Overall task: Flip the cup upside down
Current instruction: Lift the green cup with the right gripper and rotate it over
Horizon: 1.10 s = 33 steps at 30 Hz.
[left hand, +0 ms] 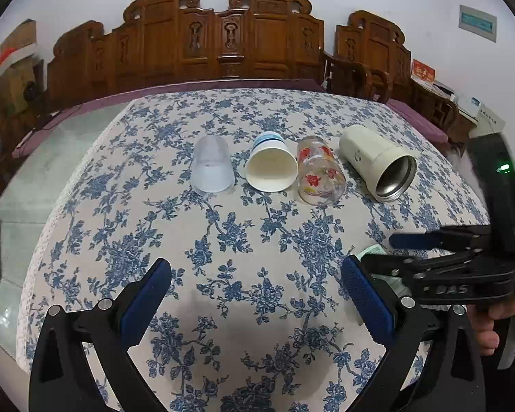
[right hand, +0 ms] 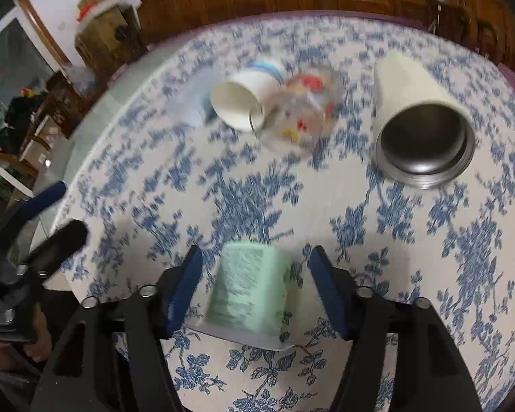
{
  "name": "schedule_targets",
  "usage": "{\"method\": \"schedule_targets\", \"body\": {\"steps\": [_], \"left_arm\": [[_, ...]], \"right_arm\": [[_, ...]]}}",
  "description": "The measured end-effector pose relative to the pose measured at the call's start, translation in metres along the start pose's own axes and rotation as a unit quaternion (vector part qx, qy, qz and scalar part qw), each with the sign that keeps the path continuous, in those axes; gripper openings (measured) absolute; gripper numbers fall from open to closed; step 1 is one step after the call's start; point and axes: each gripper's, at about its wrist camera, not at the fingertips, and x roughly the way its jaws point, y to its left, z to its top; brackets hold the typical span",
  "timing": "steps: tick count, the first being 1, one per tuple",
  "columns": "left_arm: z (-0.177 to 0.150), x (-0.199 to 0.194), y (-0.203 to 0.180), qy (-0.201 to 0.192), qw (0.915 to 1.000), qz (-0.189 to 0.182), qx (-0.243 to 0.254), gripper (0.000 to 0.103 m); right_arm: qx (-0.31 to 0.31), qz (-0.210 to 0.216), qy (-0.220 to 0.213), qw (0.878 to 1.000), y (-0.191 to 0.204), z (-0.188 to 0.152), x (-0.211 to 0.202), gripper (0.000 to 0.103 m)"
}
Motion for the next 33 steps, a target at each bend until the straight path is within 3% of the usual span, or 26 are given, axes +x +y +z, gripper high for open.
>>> {"method": "schedule_targets", "body": {"steps": [6,9,12,22,33], "left_arm": [[0.002,0.001,-0.009,0.004,0.9999,-0.011,0.002,0.095],[0.008,0.002,-0.020,0.013,0.9996,-0.025,0.005,0.095],[0.014,0.001,-0.033,0.017,0.9993,-0.031,0.014,0.095],[0.030,0.030,-0.065,0.104,0.9935,-0.045,0.012,0.086],[0.034,0.084,-0.086,0.216,0.9736,-0.061,-0.043,0.080]], "right_arm": [[-0.024,-0.048,-0.073,0.996,-0.009,-0.012,-0.041,0.072],[-0.025,-0.073,-0.108,0.991,-0.021,-0.027,-0.062,0.079],[-0.005,-0.070,-0.134,0.989,-0.038,-0.046,-0.078,0.089],[0.015,-0.087,-0.160,0.983,-0.068,-0.075,-0.086,0.089],[0.015,-0.089,-0.169,0.981,-0.074,-0.082,-0.089,0.089]]}}
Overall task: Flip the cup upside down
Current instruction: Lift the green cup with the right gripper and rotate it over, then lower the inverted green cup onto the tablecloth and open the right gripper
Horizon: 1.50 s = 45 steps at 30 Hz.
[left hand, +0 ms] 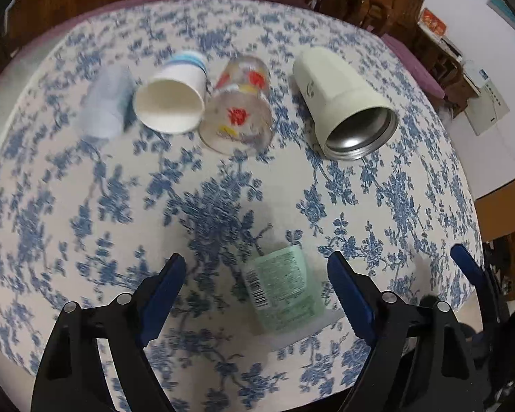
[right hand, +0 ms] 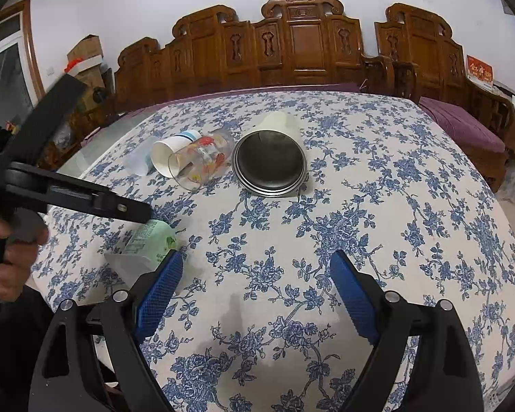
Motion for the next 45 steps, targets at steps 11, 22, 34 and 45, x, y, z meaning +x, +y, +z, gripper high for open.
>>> {"method": "schedule_targets", "body": {"steps": [11,22,34,45], "left_arm": [[0.001,0.030,-0.010,0.057,0.9977,-0.013,-0.034,0.065],[0.005,0.033,-0.008,0.055,0.9978,-0.013,-0.034,0.045],[0.029,0.012,-0.022,-0.084,0.9957,0.018,0.034,0.045],[0.030,0.024,-0.019,-0.152,0.9833,0.062,0.079,0.045]], "right_arm": [[0.000,0.008,-0.014,1.000,0.000,0.000,-0.009,0.089],[0.003,0.014,-0.014,1.000,0.001,0.000,-0.010,0.089],[0.024,0.024,-0.007,0.999,-0.006,0.003,-0.005,0.089],[0.025,0.028,0.004,0.999,-0.006,0.004,0.003,0.089]]}}
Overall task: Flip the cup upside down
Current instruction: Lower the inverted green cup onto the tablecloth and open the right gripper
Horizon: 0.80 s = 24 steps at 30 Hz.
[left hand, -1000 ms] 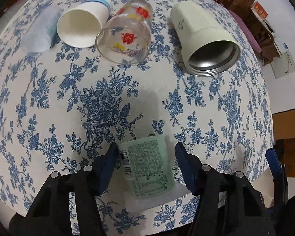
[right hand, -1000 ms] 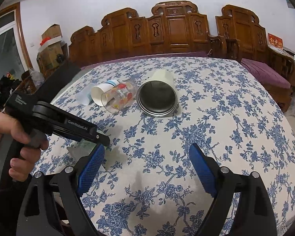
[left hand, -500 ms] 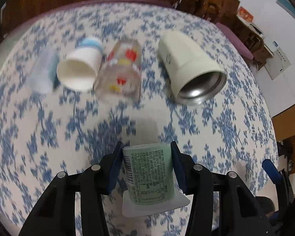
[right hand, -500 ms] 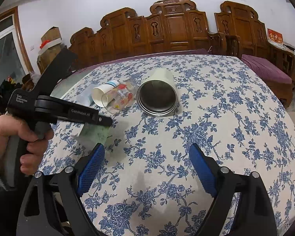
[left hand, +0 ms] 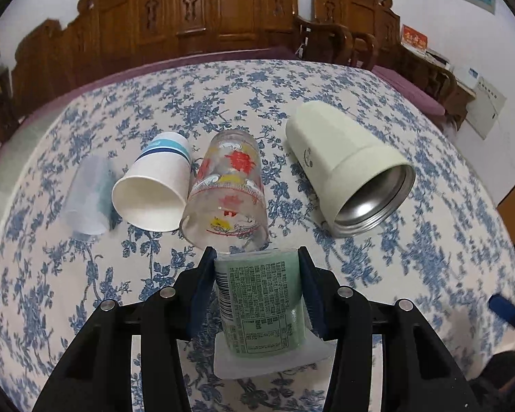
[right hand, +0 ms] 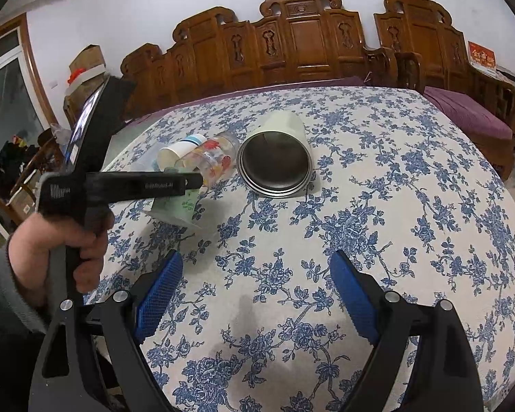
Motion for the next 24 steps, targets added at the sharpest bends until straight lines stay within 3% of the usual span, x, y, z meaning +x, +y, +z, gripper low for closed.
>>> {"method": "schedule_targets", "body": {"steps": [9,24], "left_arm": [[-0.022,-0.019,-0.010,-0.026,0.9986,0.025,0.039,0.045],[-0.053,-0.042,-0.010,-0.022,0.9992,0.022,0.026,0.048]], "right_arm": [[-0.001,-0.003,0.002,1.000,0.000,0.000,0.001,0.089],[-0.005,-0.012,-0.001,1.000,0.000,0.000,0.000,0.089]]}}
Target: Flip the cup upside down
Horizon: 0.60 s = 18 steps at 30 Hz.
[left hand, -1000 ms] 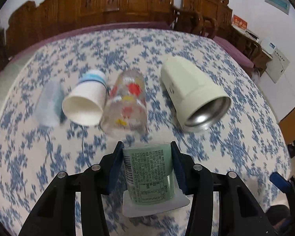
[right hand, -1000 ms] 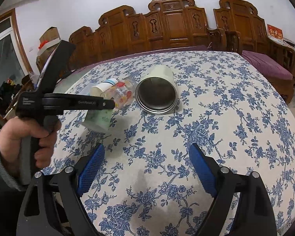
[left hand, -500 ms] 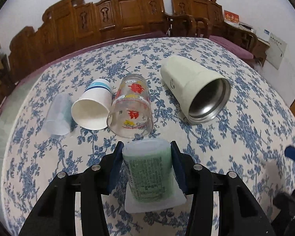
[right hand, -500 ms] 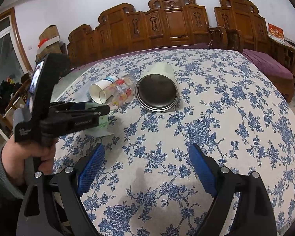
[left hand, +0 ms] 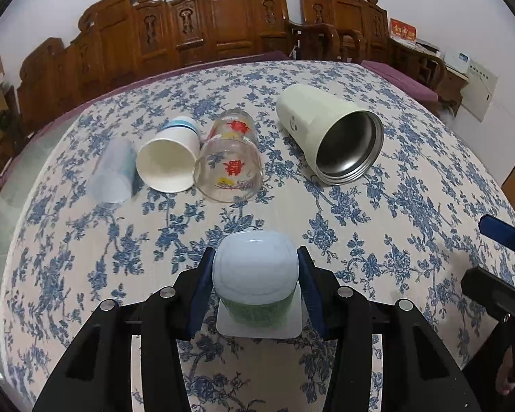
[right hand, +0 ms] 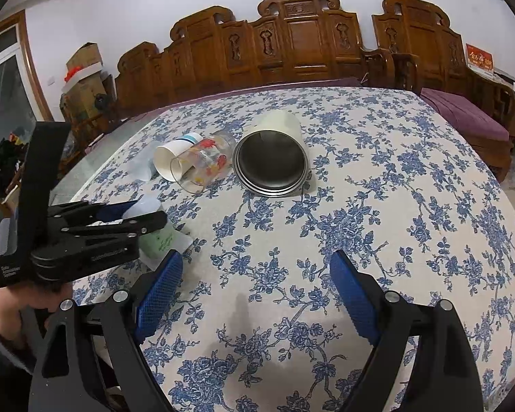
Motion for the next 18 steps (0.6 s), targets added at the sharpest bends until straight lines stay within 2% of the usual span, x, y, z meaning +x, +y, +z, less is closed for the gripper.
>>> {"method": "schedule_targets", "body": {"steps": [1,2,3,5,7,12,18], "left_arm": [[0.000,-0.002,0.000,-0.003,1.0000,0.005,0.001,0.058],[-0.001,-0.006,0.002,-0.008,0.9999,0.010,0.000,0.064],[-0.001,-0.009,0.003,-0.012,0.9998,0.014,-0.001,0.068],[-0.002,-0.017,0.007,-0.017,0.9997,0.015,-0.008,0.069],[-0.003,-0.025,0.012,-0.021,0.9996,0.013,-0.016,0.079],[-0.010,-0.058,0.022,-0.048,0.9982,0.024,-0.027,0.095],[-0.022,-0.091,0.029,-0.071,0.9957,0.053,-0.027,0.095]], "right_arm": [[-0.001,-0.002,0.000,1.000,0.000,0.000,0.000,0.089],[-0.001,-0.004,-0.001,1.000,0.000,0.000,0.000,0.089],[-0.001,-0.004,-0.002,1.000,-0.001,0.000,0.000,0.089],[-0.001,-0.008,-0.002,1.000,-0.001,0.000,-0.001,0.089],[-0.001,-0.012,-0.004,1.000,-0.001,0.000,-0.002,0.089],[-0.010,-0.025,-0.011,1.000,0.004,-0.002,-0.007,0.089],[-0.014,-0.026,-0.019,0.999,0.012,-0.004,-0.015,0.089]]}}
